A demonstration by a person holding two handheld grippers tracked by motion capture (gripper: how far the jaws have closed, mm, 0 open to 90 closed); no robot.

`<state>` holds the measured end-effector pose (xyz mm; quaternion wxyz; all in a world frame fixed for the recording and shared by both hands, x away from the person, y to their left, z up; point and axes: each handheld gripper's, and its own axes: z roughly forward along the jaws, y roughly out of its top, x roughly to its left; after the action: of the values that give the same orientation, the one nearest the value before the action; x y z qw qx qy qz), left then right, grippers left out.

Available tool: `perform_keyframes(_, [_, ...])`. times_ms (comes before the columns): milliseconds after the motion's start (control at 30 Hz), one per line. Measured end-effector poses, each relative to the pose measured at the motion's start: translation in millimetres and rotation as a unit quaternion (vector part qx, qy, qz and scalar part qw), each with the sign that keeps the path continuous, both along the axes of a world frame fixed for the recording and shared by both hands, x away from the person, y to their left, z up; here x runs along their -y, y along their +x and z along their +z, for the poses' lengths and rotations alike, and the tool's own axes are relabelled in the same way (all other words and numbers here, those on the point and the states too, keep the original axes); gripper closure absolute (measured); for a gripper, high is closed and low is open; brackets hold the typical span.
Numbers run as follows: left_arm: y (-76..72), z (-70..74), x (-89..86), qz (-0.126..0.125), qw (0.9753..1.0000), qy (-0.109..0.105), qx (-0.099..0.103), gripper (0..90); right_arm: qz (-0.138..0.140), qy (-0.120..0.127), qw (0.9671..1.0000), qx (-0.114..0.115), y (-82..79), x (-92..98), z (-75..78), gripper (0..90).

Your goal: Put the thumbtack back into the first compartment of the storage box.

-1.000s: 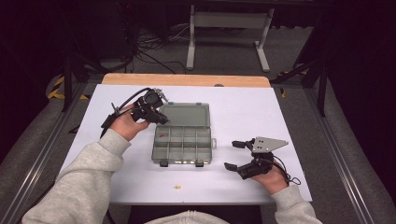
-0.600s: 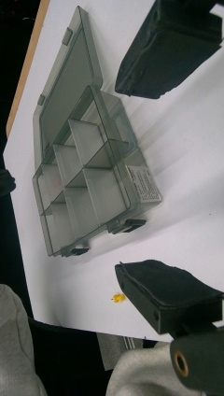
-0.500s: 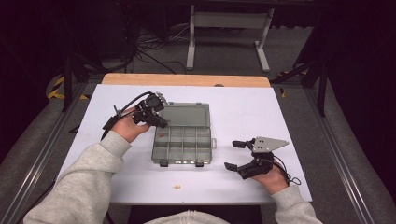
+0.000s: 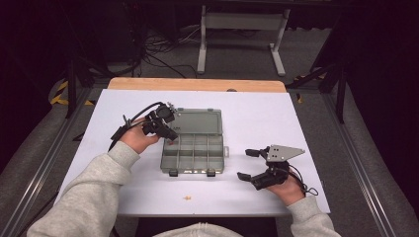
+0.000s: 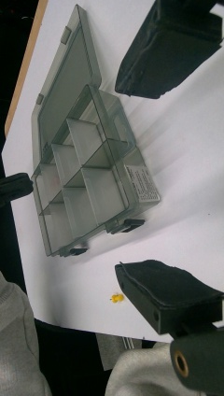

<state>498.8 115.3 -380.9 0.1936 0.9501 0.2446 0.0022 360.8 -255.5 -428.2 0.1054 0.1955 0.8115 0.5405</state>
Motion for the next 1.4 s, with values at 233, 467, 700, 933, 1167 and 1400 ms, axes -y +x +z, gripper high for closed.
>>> perform_keyframes(233, [-0.1, -4.2, 1.3, -0.004, 0.9999, 0.008, -0.007, 81.5, 0.000, 0.000, 1.0000, 0.000, 0.0, 0.0, -0.1, 11.9])
perform_keyframes(467, [-0.3, -11.8, 2.5, -0.002, 0.9997, 0.019, -0.018, 81.5, 0.001, -0.001, 1.0000, 0.000, -0.1, -0.2, -0.2, 11.8])
perform_keyframes(700, [-0.8, -13.0, 2.3, -0.006, 0.9996, 0.023, -0.018, 81.3, 0.001, -0.001, 1.0000, 0.000, 0.0, -0.3, -0.3, 11.9])
perform_keyframes(933, [-2.3, -6.5, -2.3, 0.001, 0.9999, 0.008, -0.006, 68.6, 0.002, -0.001, 1.0000, 0.000, -0.1, -0.3, -0.2, 11.9])
perform_keyframes(1167, [-9.2, 4.7, -7.0, -0.001, 0.9999, -0.014, 0.006, 50.5, 0.001, 0.000, 1.0000, 0.000, 0.1, -0.3, -0.5, 11.8])
perform_keyframes(1400, [-24.3, 16.7, -4.2, -0.015, 0.9994, -0.023, 0.023, 35.5, 0.001, 0.000, 1.0000, 0.000, 0.1, -0.8, -0.7, 11.7])
